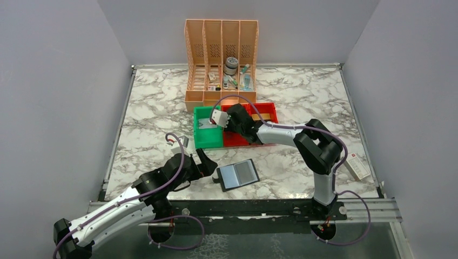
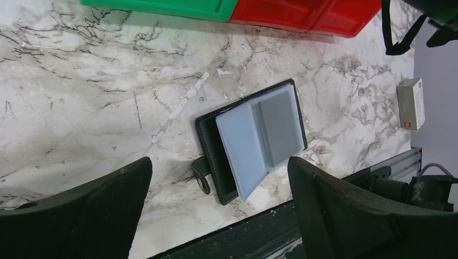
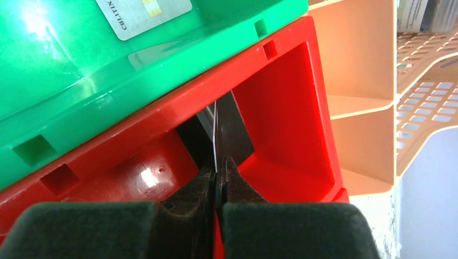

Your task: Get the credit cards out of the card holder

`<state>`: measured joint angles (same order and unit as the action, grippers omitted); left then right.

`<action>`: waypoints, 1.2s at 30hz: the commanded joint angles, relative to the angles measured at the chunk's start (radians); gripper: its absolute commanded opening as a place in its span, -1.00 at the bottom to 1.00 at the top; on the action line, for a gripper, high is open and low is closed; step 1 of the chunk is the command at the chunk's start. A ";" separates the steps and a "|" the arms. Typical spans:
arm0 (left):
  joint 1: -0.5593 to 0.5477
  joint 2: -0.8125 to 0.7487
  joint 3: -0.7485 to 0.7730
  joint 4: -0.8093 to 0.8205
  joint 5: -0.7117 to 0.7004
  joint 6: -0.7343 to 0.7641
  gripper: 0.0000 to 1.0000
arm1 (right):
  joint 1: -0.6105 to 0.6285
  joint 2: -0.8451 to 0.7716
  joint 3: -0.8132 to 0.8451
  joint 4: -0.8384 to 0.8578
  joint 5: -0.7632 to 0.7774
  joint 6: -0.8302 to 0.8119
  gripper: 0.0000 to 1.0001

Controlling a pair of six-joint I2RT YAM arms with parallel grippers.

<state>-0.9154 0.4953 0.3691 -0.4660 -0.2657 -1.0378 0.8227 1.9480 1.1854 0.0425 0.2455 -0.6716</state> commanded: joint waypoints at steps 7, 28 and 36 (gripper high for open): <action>0.005 0.016 0.006 0.003 0.021 0.001 0.99 | -0.007 0.044 0.106 -0.154 -0.115 0.023 -0.73; 0.005 0.108 0.017 0.062 0.068 0.035 0.99 | -0.037 0.011 0.127 -0.116 -0.049 0.169 -0.45; 0.005 0.060 -0.032 0.212 0.162 0.040 0.99 | -0.038 -0.307 -0.048 0.037 -0.074 0.586 -0.38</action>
<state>-0.9154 0.5926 0.3672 -0.3904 -0.1890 -1.0111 0.7879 1.8408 1.2316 -0.0685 0.1539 -0.3565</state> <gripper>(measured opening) 0.992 0.282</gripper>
